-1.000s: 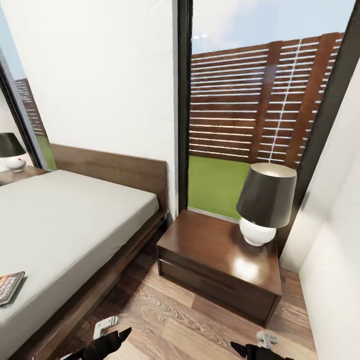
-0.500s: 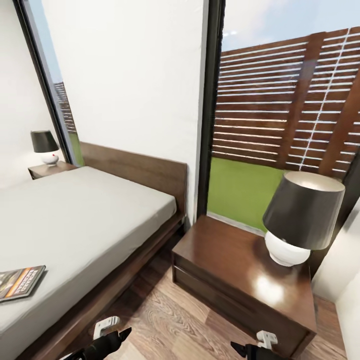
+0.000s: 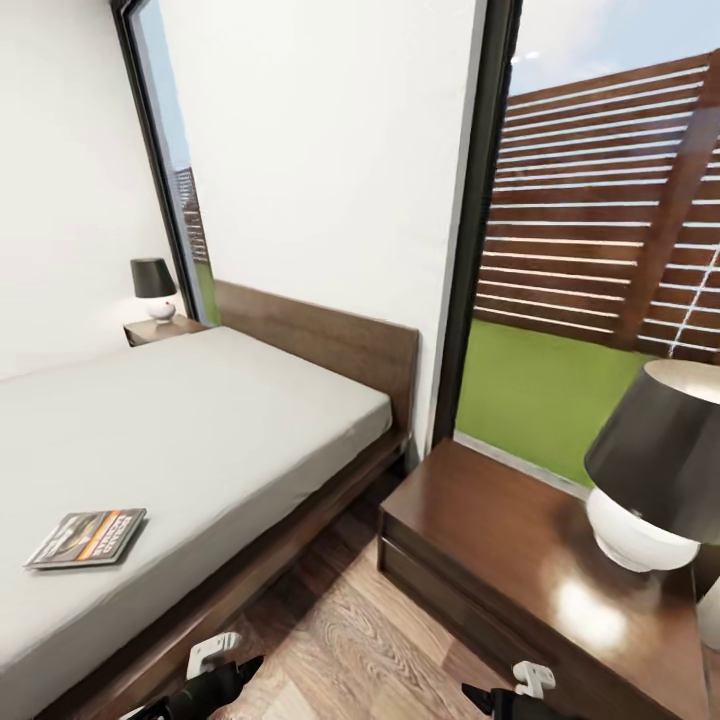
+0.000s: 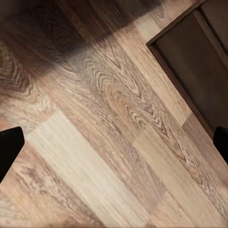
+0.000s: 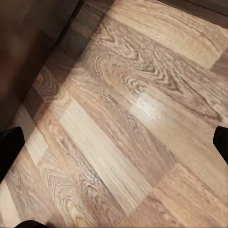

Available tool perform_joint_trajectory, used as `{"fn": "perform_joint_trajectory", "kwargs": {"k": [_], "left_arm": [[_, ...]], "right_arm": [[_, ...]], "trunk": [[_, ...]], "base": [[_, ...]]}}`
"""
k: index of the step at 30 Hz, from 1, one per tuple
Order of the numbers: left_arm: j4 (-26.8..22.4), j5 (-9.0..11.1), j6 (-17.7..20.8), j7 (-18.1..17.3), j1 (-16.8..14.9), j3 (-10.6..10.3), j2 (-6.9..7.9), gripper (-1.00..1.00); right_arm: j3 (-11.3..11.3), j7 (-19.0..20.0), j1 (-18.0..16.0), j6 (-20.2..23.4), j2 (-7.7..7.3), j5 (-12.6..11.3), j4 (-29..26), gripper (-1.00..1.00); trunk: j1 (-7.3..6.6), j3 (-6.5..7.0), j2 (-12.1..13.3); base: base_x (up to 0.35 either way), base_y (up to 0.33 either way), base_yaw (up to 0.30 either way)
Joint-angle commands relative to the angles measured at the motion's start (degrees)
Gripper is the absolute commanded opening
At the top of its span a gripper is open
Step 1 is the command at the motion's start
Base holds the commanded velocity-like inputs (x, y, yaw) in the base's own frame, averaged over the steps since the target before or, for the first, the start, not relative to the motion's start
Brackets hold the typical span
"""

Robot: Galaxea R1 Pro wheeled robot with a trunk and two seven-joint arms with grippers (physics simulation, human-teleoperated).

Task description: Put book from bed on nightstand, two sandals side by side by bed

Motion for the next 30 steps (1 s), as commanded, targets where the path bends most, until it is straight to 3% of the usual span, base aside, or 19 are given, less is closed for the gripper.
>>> {"fn": "perform_joint_trajectory", "kwargs": {"k": [1,17,30], "left_arm": [[0.1,0.5,0.2,-0.3,0.0,0.1,0.0,1.0],[0.1,0.5,0.2,-0.3,0.0,0.1,0.0,1.0],[0.4,0.6,-2.6,-0.3,0.0,0.1,0.0,1.0]], "right_arm": [[-0.1,0.2,0.0,0.0,-0.01,-0.1,0.0,1.0],[-0.1,0.2,0.0,0.0,-0.02,-0.1,0.0,1.0],[-0.1,0.2,0.0,0.0,-0.01,-0.1,0.0,1.0]], "trunk": [[0.0,-0.05,0.0],[0.0,-0.05,0.0],[0.0,-0.05,0.0]], "base": [[0.161,-0.12,0.285],[0.209,-0.161,0.285],[0.018,-0.015,0.285]]}}
